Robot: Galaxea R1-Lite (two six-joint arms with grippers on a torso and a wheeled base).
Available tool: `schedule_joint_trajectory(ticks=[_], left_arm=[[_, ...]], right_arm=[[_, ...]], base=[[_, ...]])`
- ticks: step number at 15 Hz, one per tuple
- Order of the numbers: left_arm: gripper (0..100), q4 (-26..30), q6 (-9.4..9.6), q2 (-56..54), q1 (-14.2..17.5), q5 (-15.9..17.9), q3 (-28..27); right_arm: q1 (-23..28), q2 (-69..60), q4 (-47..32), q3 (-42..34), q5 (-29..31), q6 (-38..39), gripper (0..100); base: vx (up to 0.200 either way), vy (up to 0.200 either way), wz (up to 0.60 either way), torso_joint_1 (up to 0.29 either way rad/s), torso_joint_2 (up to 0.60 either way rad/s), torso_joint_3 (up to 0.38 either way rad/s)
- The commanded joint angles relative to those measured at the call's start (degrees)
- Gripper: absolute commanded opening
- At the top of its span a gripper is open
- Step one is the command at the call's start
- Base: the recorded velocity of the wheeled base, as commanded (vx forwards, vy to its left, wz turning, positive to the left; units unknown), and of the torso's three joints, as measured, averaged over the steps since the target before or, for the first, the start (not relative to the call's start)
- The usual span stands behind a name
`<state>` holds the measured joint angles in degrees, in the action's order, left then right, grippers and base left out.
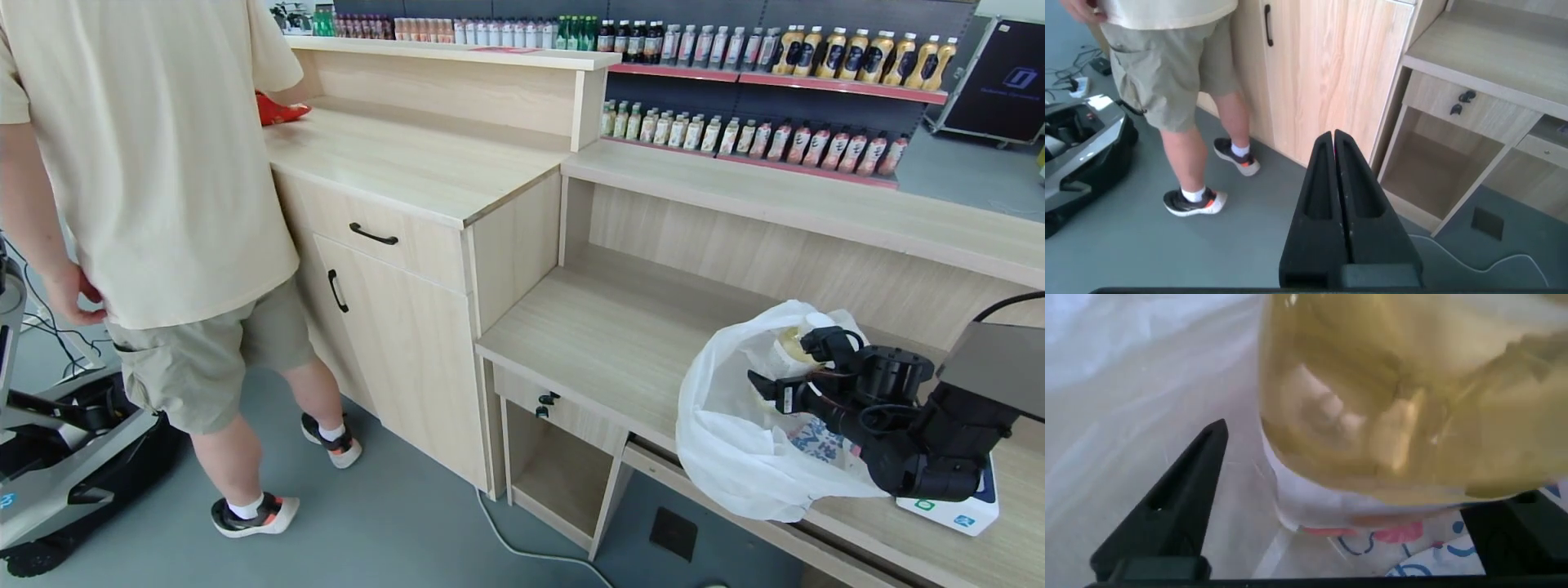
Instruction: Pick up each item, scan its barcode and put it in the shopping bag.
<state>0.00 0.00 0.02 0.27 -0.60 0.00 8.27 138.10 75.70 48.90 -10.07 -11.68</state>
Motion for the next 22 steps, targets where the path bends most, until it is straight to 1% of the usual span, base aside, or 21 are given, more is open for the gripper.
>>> schedule_joint_trajectory(ticks=[1, 2, 5, 7, 8, 9, 10, 11, 13, 14, 15, 17, 20, 21, 22], left_arm=[[0, 0.0, 0.0, -0.02, 0.0, -0.02, 0.0], [0, 0.0, 0.0, -0.02, 0.0, -0.02, 0.0], [0, 0.0, 0.0, -0.02, 0.0, -0.02, 0.0], [0, 0.0, 0.0, -0.02, 0.0, -0.02, 0.0], [0, 0.0, 0.0, -0.02, 0.0, -0.02, 0.0], [0, 0.0, 0.0, -0.02, 0.0, -0.02, 0.0], [0, 0.0, 0.0, -0.02, 0.0, -0.02, 0.0], [0, 0.0, 0.0, -0.02, 0.0, -0.02, 0.0], [0, 0.0, 0.0, -0.02, 0.0, -0.02, 0.0], [0, 0.0, 0.0, -0.02, 0.0, -0.02, 0.0], [0, 0.0, 0.0, -0.02, 0.0, -0.02, 0.0], [0, 0.0, 0.0, -0.02, 0.0, -0.02, 0.0], [0, 0.0, 0.0, -0.02, 0.0, -0.02, 0.0], [0, 0.0, 0.0, -0.02, 0.0, -0.02, 0.0], [0, 0.0, 0.0, -0.02, 0.0, -0.02, 0.0]], right_arm=[[-0.27, -4.76, -1.7, -0.73, -0.74, 0.25, 100], [-0.27, -9.95, -5.3, -2.14, -1.71, 0.25, 100], [0.17, -22.96, -9.96, -7.68, -3.29, -0.19, 100], [1.84, -37.37, -14.53, -16.73, -3.2, -0.98, 100], [2.55, -41.24, -15.41, -19.98, -3.11, -2.21, 100], [5.09, -47.83, -17.52, -23.14, -3.03, -5.02, 100], [6.41, -50.73, -20.6, -23.06, -2.85, -5.37, 100], [9.14, -54.34, -25.69, -23.06, -0.83, -7.39, 100], [14.67, -56.27, -28.42, -22.27, 0.58, -7.92, 100], [16.43, -56.18, -29.03, -21.47, 2.34, -7.92, 100], [17.57, -56.01, -29.12, -21.04, 6.99, -7.75, 100], [18.1, -54.51, -29.3, -19.72, 18.68, -4.49, 100], [20.12, -49.85, -32.29, -17.08, 31.51, -1.15, 100], [20.3, -48.36, -32.37, -16.11, 33.27, 0.43, 100], [21.88, -45.02, -32.37, -14.27, 32.22, 5.35, 100]], base=[[0.0, 0.0, 0.0, 0.0, 0.0, 0.0], [0.0, 0.0, 0.0, 0.0, 0.0, 0.0], [0.0, 0.0, 0.0, 0.0, 0.0, 0.0], [0.0, 0.0, 0.0, 0.0, 0.0, 0.0], [0.0, 0.0, 0.0, 0.0, 0.0, 0.0], [0.0, 0.0, 0.0, 0.0, 0.0, 0.0], [0.0, 0.0, 0.0, 0.0, 0.0, 0.0], [0.0, 0.0, -0.6, 0.002, 0.0, 0.002], [0.0, 0.0, -0.6, 0.0, 0.0, 0.002], [0.0, 0.0, -0.6, 0.002, 0.01, 0.007], [0.0, 0.0, -0.6, -0.007, 0.0, -0.002], [0.0, 0.0, -0.6, 0.005, 0.0, 0.005], [0.0, 0.0, -0.6, 0.002, 0.0, 0.005], [0.0, 0.0, 0.0, 0.0, 0.0, 0.0], [0.0, 0.0, 0.0, 0.0, 0.0, 0.0]])
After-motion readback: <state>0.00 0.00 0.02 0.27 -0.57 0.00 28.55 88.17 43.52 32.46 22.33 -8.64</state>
